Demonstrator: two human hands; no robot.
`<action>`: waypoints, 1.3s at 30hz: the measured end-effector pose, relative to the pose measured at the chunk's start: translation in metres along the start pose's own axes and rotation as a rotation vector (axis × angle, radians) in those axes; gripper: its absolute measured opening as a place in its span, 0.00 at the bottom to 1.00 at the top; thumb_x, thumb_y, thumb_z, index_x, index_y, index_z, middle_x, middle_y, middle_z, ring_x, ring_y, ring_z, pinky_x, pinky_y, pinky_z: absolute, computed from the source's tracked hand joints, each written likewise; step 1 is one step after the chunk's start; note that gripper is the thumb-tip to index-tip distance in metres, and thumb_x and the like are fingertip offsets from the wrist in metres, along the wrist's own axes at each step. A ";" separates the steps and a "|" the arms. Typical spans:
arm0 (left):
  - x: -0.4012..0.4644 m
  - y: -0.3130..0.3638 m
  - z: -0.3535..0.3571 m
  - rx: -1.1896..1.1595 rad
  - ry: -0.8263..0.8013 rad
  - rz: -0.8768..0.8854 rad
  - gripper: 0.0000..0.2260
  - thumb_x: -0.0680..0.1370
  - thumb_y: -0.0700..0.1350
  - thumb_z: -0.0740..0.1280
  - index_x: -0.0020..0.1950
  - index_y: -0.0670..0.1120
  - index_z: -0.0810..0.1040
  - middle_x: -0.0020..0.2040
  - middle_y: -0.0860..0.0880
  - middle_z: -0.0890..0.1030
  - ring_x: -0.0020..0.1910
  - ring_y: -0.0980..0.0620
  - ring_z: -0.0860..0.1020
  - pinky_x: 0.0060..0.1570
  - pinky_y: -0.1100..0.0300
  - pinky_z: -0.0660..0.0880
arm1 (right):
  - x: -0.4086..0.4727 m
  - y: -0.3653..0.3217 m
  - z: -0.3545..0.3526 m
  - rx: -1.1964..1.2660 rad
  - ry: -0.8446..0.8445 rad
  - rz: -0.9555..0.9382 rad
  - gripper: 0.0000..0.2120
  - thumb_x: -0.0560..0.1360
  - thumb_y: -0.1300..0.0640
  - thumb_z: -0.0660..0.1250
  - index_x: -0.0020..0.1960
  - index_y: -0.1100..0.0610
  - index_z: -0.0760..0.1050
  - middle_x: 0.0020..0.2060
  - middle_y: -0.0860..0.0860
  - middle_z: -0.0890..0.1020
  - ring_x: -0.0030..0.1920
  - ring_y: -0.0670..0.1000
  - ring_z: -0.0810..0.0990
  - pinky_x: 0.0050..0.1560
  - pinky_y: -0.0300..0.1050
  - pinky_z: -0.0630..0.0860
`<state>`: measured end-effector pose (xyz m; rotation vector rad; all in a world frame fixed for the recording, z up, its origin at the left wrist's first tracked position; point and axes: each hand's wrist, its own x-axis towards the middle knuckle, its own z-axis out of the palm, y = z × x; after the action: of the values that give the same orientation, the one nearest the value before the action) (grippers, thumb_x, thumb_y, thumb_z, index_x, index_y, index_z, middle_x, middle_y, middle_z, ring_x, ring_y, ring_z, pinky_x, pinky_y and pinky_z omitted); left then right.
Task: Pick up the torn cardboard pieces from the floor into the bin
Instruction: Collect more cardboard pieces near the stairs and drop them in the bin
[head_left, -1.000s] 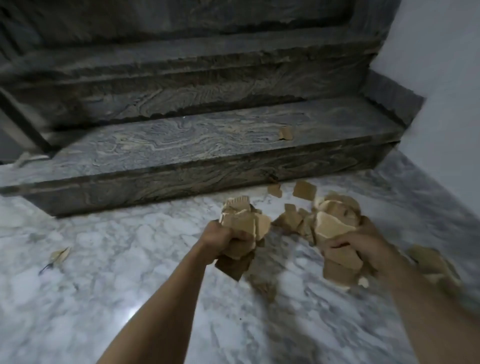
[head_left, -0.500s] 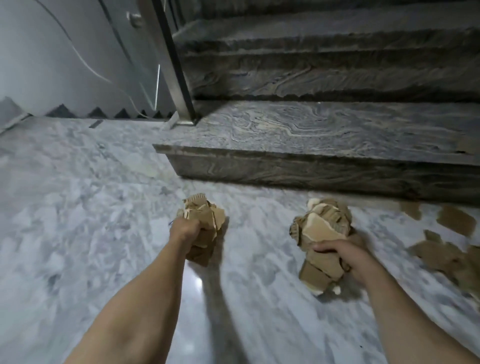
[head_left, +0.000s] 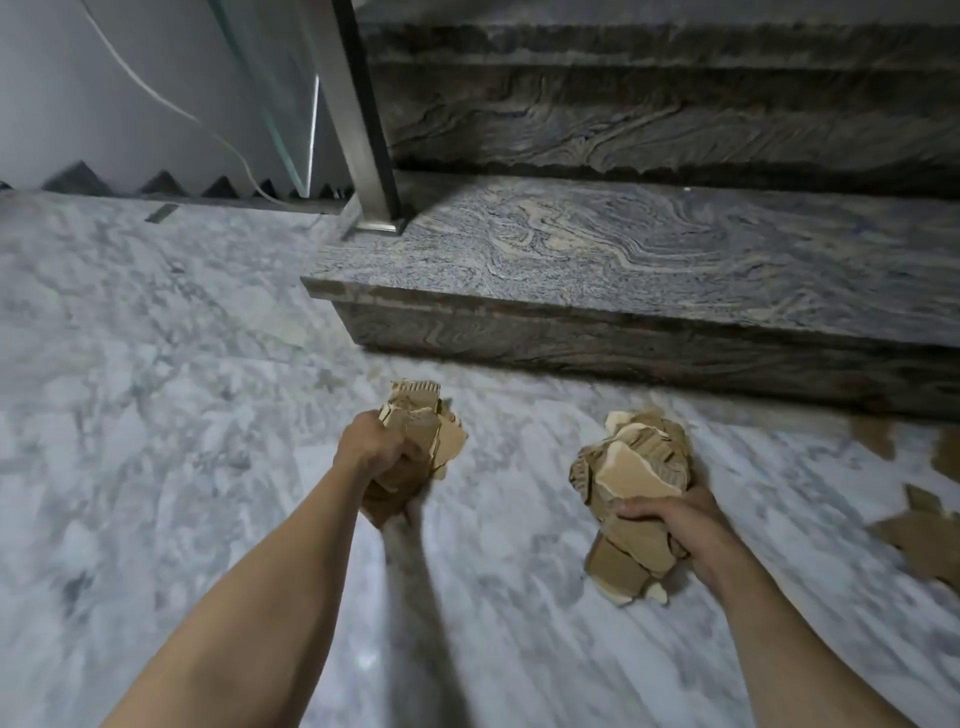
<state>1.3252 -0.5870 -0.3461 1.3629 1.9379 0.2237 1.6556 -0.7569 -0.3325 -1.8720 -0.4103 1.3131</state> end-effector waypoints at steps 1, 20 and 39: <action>0.003 -0.003 0.002 0.015 0.017 0.011 0.17 0.71 0.54 0.74 0.51 0.43 0.82 0.49 0.42 0.84 0.45 0.40 0.81 0.44 0.44 0.83 | 0.001 0.003 -0.001 0.019 0.001 -0.007 0.24 0.60 0.69 0.81 0.54 0.59 0.80 0.44 0.55 0.86 0.43 0.55 0.85 0.38 0.43 0.78; -0.064 -0.002 0.054 0.038 -0.023 -0.310 0.44 0.52 0.63 0.78 0.62 0.44 0.74 0.64 0.40 0.73 0.62 0.37 0.73 0.61 0.41 0.74 | -0.011 0.024 -0.036 0.147 -0.067 -0.047 0.25 0.60 0.70 0.81 0.56 0.60 0.82 0.45 0.56 0.88 0.45 0.56 0.87 0.48 0.50 0.83; -0.104 0.025 0.104 -0.090 -0.134 0.123 0.21 0.69 0.54 0.74 0.58 0.48 0.77 0.52 0.48 0.84 0.50 0.44 0.82 0.51 0.47 0.82 | 0.001 0.027 -0.073 0.168 -0.030 -0.038 0.26 0.58 0.68 0.82 0.54 0.58 0.82 0.45 0.55 0.88 0.47 0.58 0.87 0.54 0.59 0.82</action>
<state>1.4288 -0.6943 -0.3578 1.4029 1.7161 0.2679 1.7166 -0.8039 -0.3436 -1.6995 -0.3390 1.3104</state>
